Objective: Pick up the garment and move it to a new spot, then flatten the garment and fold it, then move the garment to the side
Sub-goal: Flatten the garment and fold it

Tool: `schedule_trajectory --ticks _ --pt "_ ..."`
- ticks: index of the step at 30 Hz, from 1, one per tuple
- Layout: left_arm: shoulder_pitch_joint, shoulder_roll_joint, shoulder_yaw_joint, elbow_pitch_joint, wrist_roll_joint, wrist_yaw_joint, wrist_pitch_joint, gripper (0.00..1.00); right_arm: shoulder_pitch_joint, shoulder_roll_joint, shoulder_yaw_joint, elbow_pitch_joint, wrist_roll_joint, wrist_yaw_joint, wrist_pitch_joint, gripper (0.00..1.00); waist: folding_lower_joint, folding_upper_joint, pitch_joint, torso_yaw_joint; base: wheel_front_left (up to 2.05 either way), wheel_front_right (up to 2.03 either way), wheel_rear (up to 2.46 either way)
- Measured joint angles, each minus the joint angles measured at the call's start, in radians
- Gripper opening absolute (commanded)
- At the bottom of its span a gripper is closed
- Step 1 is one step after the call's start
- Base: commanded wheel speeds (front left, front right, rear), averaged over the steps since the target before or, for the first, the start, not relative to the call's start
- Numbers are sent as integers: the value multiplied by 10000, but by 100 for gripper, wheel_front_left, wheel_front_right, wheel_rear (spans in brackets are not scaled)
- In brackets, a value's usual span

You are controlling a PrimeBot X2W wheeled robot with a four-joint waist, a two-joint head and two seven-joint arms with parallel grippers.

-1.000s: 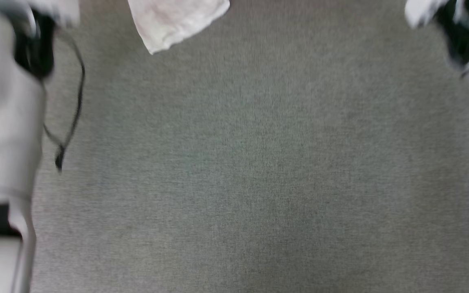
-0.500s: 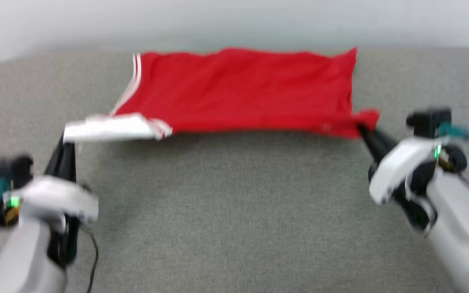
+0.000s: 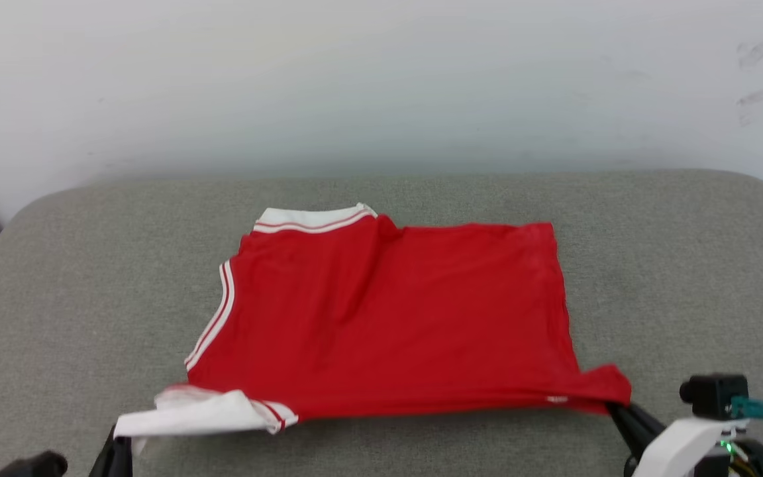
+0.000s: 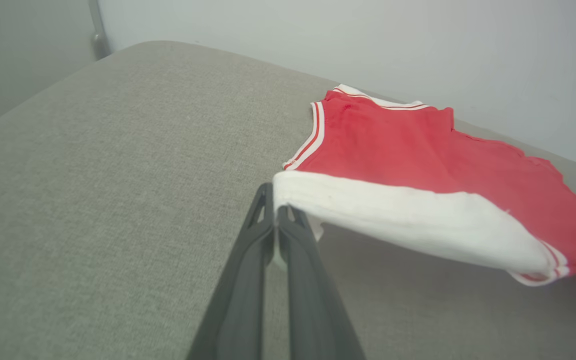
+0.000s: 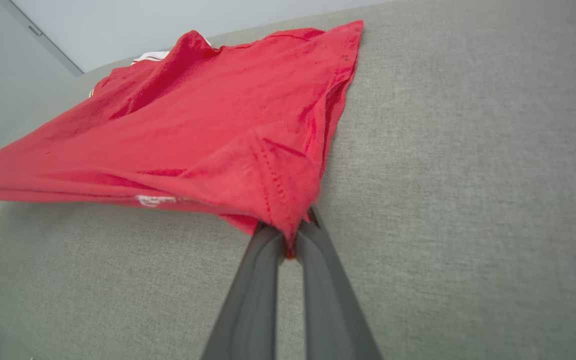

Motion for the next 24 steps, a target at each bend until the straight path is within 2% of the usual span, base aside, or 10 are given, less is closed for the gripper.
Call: schedule_trajectory --ticks 5,9,16,24 --pt "1139 -2 82 -1108 -77 573 376 0 1457 359 -1009 -1185 -627 0 1026 0 1 0 -122 -47 0 0 0" --pt "1270 82 4 -1655 -86 675 713 0 1879 633 -1559 -2056 -1262 -2 1919 0 1 0 -52 -107 0 0 0" --pt "-180 128 -506 -1273 -36 251 1083 0 1458 1114 -1812 -2539 -1962 -4 2999 0 4 0 267 -300 0 0 0" --pt "-2060 171 -723 98 -167 -453 1319 0 35 1390 -1569 -2029 -2259 -6 3246 0 6 1 921 -546 0 0 0"
